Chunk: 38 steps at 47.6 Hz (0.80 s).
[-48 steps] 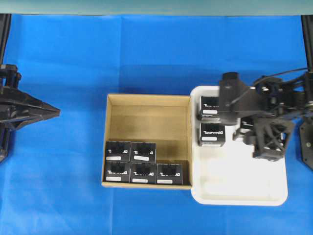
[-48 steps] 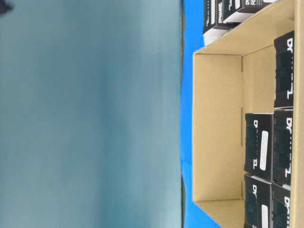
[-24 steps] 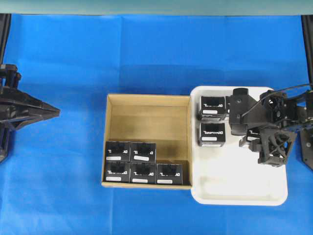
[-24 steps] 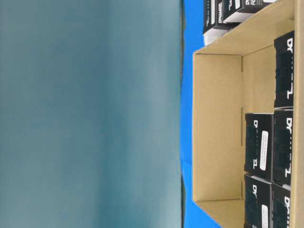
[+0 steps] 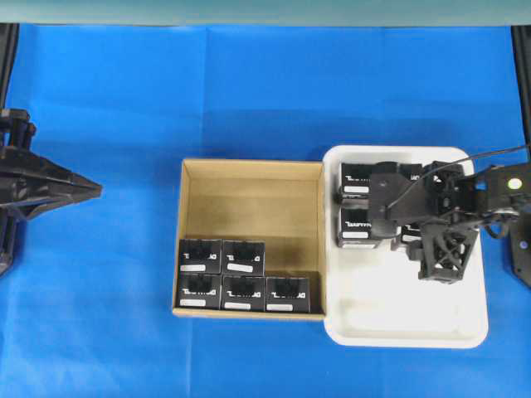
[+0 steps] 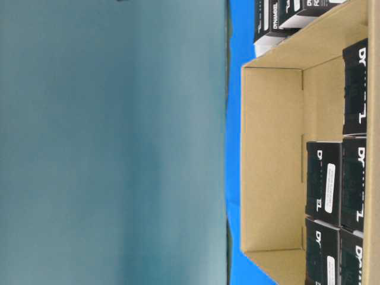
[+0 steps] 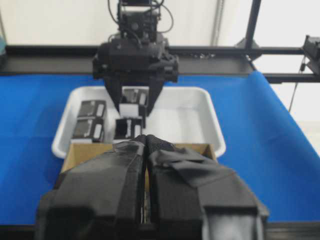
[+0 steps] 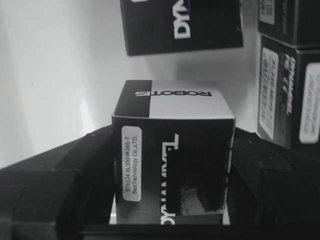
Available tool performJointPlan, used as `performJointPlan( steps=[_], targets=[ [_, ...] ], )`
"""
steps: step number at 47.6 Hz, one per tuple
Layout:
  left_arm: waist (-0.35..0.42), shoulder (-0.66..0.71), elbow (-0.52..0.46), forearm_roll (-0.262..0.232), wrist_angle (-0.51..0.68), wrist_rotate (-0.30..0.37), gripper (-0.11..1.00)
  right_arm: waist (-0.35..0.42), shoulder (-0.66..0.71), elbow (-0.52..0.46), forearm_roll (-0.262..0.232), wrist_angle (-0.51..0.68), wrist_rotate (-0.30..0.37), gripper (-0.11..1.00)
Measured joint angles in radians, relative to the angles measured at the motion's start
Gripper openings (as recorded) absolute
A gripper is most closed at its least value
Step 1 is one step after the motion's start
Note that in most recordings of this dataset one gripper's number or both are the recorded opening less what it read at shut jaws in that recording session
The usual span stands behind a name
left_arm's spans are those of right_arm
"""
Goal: Pick the box from inside the cardboard box.
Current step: 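Lower the box into the tray beside the lower-right box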
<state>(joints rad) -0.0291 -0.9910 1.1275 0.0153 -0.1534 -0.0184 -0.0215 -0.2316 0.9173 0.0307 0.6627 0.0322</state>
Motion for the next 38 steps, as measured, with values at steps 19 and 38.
performJointPlan(
  steps=[19,38],
  targets=[
    [0.000,-0.002,-0.005,0.000,0.000,0.000,0.00,-0.025,0.086,-0.038,-0.003,-0.038,-0.044,0.62],
    [0.000,-0.002,-0.006,-0.002,0.000,0.000,0.00,-0.025,0.101,-0.049,-0.003,-0.031,-0.049,0.62]
  ],
)
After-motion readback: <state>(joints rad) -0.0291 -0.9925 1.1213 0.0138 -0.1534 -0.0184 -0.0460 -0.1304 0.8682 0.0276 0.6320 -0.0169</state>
